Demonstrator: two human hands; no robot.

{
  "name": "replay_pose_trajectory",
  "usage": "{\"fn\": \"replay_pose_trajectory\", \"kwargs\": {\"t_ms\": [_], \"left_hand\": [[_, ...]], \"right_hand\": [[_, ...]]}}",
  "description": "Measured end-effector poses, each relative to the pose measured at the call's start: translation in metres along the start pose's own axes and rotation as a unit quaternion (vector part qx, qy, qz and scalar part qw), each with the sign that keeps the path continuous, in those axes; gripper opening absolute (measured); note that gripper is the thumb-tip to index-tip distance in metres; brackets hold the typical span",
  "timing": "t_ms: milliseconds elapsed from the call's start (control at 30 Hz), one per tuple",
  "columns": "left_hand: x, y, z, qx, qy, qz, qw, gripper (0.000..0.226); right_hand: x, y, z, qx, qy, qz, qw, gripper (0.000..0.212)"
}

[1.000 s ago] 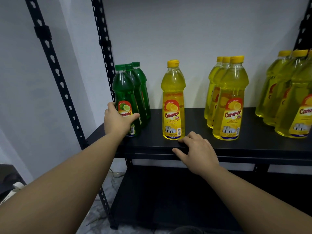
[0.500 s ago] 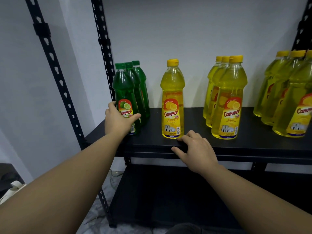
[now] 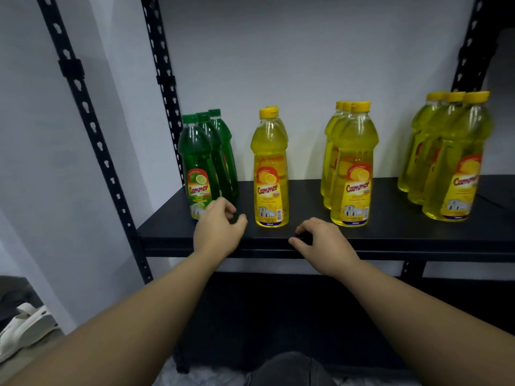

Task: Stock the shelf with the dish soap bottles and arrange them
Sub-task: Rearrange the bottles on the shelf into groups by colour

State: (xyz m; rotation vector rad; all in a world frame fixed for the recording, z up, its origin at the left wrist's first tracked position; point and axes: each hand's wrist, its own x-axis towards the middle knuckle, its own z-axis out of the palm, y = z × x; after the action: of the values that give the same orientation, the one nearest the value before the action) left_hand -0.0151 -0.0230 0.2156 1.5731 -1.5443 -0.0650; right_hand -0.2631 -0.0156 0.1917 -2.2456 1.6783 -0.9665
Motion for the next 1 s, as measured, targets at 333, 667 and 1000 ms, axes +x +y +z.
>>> {"fn": "replay_pose_trajectory", "kwargs": {"t_ms": [333,667,1000], "left_hand": [[-0.033,0.088,0.078,-0.009,-0.154,0.089,0.984,0.014],[-0.055,0.162,0.147,-0.002,-0.213,0.198,0.957,0.014],[-0.043,0.212,0.199,-0.018,-0.26,0.228,0.938,0.017]], "right_hand": [[-0.038,0.059,-0.063,-0.025,0.062,0.058,0.996,0.023],[-0.062,0.15,-0.139,-0.046,0.109,0.166,0.979,0.02],[-0.027,0.196,-0.171,0.027,0.24,0.276,0.93,0.08]]}}
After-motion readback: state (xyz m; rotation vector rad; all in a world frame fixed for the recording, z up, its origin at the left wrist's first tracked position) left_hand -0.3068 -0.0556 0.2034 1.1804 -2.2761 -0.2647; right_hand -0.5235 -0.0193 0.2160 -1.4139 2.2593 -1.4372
